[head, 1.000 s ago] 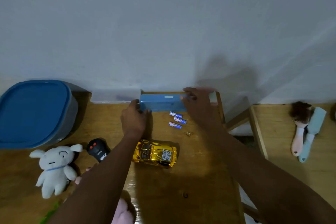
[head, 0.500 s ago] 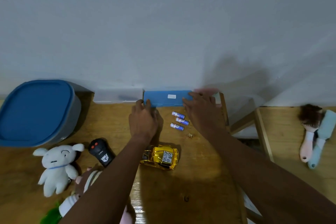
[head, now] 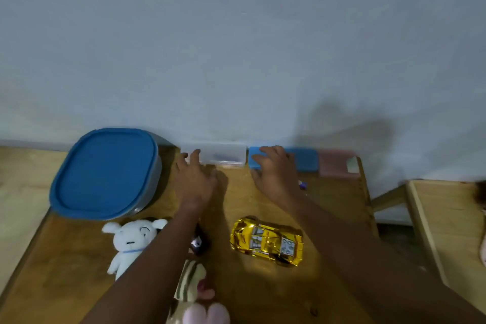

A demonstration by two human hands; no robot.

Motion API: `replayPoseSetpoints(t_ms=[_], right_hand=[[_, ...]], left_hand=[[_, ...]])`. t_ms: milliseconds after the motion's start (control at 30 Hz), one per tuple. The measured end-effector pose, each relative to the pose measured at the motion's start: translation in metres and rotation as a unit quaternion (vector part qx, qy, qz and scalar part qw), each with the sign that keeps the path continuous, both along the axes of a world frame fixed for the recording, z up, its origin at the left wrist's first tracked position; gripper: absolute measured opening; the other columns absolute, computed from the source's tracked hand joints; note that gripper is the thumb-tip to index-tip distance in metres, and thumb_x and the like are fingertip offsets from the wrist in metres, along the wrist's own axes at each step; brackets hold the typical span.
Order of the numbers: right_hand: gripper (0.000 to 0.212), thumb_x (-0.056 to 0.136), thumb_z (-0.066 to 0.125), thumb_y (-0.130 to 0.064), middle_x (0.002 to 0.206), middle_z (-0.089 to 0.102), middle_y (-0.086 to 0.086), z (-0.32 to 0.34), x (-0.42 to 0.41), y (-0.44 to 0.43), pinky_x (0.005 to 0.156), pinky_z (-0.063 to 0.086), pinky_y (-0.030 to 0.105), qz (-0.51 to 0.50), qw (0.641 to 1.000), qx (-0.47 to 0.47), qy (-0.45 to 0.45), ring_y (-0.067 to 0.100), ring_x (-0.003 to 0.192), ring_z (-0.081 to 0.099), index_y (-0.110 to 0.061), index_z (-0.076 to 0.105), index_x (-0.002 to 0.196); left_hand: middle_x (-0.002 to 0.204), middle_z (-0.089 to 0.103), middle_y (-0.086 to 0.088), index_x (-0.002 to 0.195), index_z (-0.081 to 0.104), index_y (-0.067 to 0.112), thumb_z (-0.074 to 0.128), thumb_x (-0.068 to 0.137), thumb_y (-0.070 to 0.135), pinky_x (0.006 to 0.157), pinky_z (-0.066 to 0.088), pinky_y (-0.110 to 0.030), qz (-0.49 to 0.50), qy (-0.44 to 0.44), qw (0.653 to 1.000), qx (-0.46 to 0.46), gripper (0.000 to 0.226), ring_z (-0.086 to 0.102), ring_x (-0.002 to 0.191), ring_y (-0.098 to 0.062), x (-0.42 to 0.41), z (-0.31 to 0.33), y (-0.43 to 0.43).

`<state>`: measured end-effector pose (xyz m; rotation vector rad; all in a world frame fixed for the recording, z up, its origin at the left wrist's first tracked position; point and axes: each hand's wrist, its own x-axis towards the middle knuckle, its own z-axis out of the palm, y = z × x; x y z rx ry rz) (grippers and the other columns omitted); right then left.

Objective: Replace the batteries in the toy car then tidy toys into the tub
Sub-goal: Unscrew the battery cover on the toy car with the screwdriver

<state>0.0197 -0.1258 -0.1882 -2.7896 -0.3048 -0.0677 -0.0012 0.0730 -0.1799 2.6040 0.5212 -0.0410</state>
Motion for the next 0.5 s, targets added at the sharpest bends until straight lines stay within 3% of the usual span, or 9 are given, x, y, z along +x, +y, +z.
replayPoseSetpoints(t_ms=[133, 267, 400, 500], right_hand=[[0.038, 0.078, 0.075, -0.028, 0.124, 0.065, 0.005, -0.003, 0.017, 0.051, 0.093, 0.042, 0.044, 0.045, 0.999, 0.003, 0.01, 0.03, 0.116, 0.056, -0.02, 0.073, 0.114], [0.049, 0.078, 0.07, -0.026, 0.132, 0.059, 0.006, -0.005, 0.028, 0.085, 0.096, 0.042, 0.045, 0.081, 0.995, -0.042, 0.041, 0.03, 0.122, 0.052, -0.016, 0.063, 0.126], [0.053, 0.073, 0.069, -0.03, 0.129, 0.06, 0.007, -0.011, 0.029, 0.1, 0.095, 0.044, 0.047, 0.061, 0.992, -0.084, 0.069, 0.032, 0.119, 0.054, -0.017, 0.062, 0.125], [0.048, 0.073, 0.057, -0.033, 0.122, 0.066, 0.008, -0.013, 0.026, 0.105, 0.091, 0.049, 0.048, 0.048, 0.991, -0.099, 0.08, 0.033, 0.11, 0.062, -0.017, 0.069, 0.117]], left_hand=[[0.154, 0.031, -0.014, 0.152, 0.034, 0.02, 0.076, 0.076, 0.033, 0.112, 0.039, -0.055, 0.013, 0.005, 0.996, -0.086, 0.087, 0.036, 0.14, -0.038, 0.013, -0.013, 0.037], [0.154, 0.035, -0.01, 0.155, 0.026, 0.024, 0.077, 0.071, 0.027, 0.112, 0.042, -0.048, 0.013, -0.009, 0.988, -0.156, 0.098, 0.039, 0.138, -0.029, 0.02, -0.028, 0.055], [0.151, 0.045, -0.01, 0.156, 0.024, 0.024, 0.077, 0.076, 0.022, 0.11, 0.045, -0.045, 0.001, -0.025, 0.983, -0.184, 0.096, 0.044, 0.136, -0.029, 0.024, -0.038, 0.06], [0.149, 0.049, -0.01, 0.156, 0.028, 0.021, 0.078, 0.075, 0.024, 0.109, 0.045, -0.045, 0.015, -0.039, 0.982, -0.187, 0.095, 0.046, 0.135, -0.031, 0.022, -0.041, 0.06]])
